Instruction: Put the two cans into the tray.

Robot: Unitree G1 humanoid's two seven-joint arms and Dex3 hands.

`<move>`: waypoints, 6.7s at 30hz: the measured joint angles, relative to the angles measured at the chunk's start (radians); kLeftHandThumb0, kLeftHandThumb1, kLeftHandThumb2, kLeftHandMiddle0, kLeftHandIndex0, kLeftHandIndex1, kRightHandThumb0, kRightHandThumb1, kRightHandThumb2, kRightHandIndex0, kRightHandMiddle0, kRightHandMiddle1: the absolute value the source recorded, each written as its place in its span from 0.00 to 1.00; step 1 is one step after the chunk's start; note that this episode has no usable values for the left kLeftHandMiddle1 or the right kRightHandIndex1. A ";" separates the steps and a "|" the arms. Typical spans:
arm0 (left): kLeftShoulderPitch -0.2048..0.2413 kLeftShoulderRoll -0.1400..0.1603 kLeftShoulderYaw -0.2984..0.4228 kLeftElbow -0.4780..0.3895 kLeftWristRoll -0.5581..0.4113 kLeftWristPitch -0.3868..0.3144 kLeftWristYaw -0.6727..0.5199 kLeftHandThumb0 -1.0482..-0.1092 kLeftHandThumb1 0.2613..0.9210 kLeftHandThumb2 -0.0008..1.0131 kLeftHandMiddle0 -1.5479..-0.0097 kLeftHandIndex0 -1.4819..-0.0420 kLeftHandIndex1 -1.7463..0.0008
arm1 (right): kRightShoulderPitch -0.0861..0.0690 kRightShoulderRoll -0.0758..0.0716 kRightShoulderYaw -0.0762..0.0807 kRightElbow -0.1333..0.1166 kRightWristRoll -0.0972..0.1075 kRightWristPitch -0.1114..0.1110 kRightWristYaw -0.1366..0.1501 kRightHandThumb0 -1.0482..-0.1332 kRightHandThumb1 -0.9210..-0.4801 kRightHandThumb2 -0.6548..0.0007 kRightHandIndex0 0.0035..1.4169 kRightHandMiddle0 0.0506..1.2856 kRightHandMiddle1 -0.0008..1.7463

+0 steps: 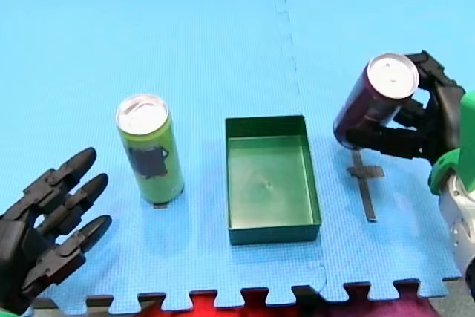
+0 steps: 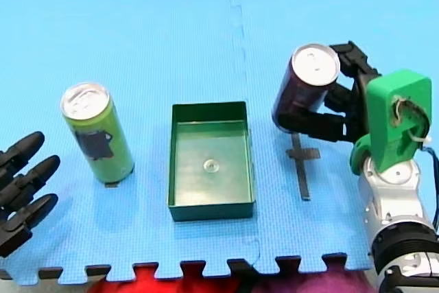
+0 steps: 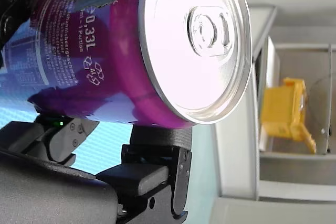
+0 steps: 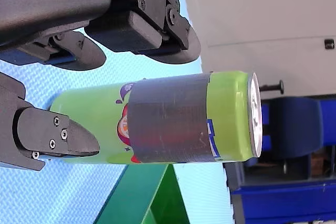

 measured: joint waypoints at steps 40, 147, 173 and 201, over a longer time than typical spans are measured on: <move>-0.014 -0.033 0.016 0.045 -0.033 -0.023 -0.029 0.00 1.00 0.16 0.71 0.63 0.99 | 0.046 0.086 0.095 -0.364 0.051 0.190 0.100 0.96 0.29 0.97 0.67 0.42 1.00; 0.103 -0.036 0.002 -0.157 -0.009 0.026 0.070 0.00 1.00 0.20 0.71 0.64 1.00 | -0.118 0.128 0.208 0.116 -0.175 0.096 -0.050 0.98 0.30 0.97 0.67 0.44 1.00; 0.135 -0.045 -0.006 -0.222 -0.012 0.051 0.085 0.00 1.00 0.20 0.71 0.64 1.00 | -0.100 0.124 0.180 0.149 -0.151 0.058 -0.066 0.97 0.31 0.97 0.67 0.46 1.00; 0.157 -0.060 -0.023 -0.273 -0.004 0.084 0.113 0.00 1.00 0.18 0.72 0.65 1.00 | -0.098 0.129 0.209 0.130 -0.181 0.074 -0.068 0.01 0.30 0.99 0.39 0.22 0.02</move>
